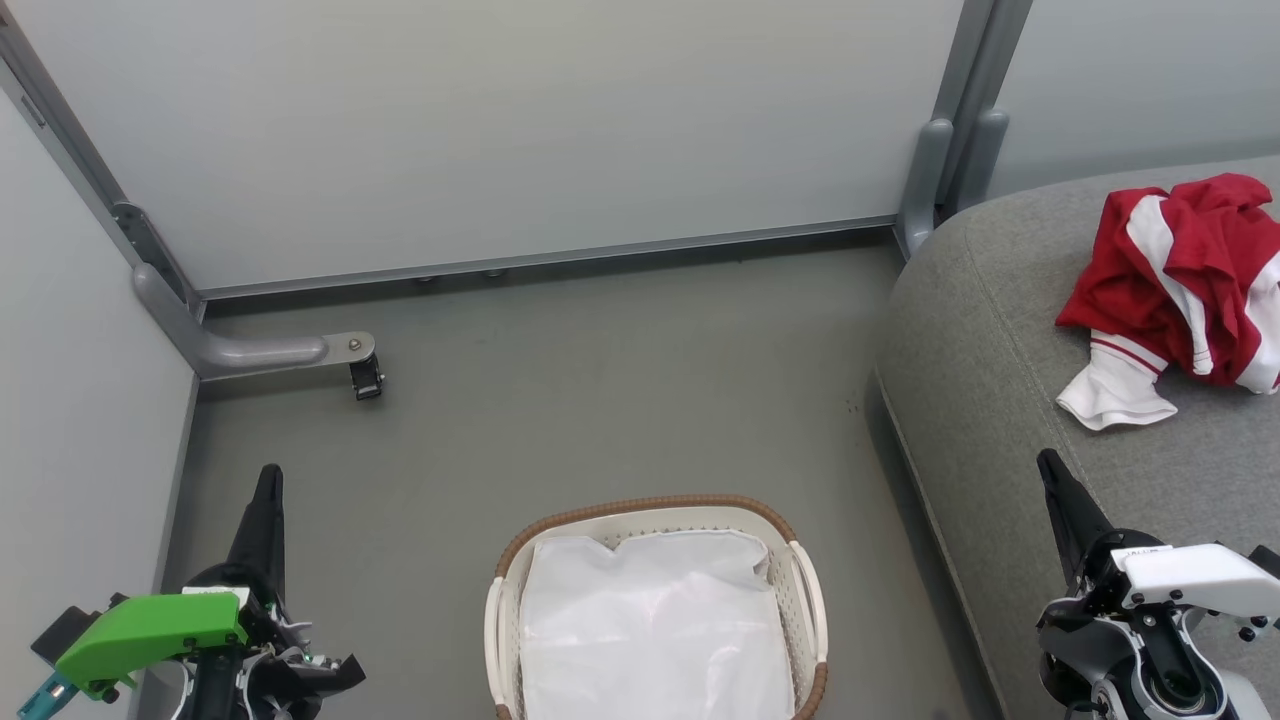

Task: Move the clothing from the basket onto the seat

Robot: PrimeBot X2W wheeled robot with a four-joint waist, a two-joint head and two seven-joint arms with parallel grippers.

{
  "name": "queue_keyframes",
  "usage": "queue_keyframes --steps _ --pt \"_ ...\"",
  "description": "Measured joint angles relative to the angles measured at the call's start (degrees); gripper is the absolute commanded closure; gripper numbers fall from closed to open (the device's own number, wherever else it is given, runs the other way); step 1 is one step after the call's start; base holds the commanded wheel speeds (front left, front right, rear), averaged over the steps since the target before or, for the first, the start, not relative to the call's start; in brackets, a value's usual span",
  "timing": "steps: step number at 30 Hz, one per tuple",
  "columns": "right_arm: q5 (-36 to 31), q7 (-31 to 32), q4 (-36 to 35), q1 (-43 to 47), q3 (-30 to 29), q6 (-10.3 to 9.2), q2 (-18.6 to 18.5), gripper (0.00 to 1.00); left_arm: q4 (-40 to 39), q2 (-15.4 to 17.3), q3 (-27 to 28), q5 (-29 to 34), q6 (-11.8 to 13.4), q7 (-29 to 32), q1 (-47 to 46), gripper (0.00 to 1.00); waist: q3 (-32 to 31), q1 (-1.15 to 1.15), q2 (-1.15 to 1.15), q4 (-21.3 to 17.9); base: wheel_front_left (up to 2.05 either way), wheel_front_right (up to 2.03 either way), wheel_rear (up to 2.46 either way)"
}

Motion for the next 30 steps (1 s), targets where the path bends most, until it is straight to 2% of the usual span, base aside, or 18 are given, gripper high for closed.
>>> queue_keyframes --steps 30 --pt "0.0 0.0 0.0 0.0 0.0 0.0 0.0 1.0 0.0 0.0 0.0 0.0 0.0 0.0 0.0 1.0 0.0 0.0 0.0 0.0 0.0 0.0 0.0"
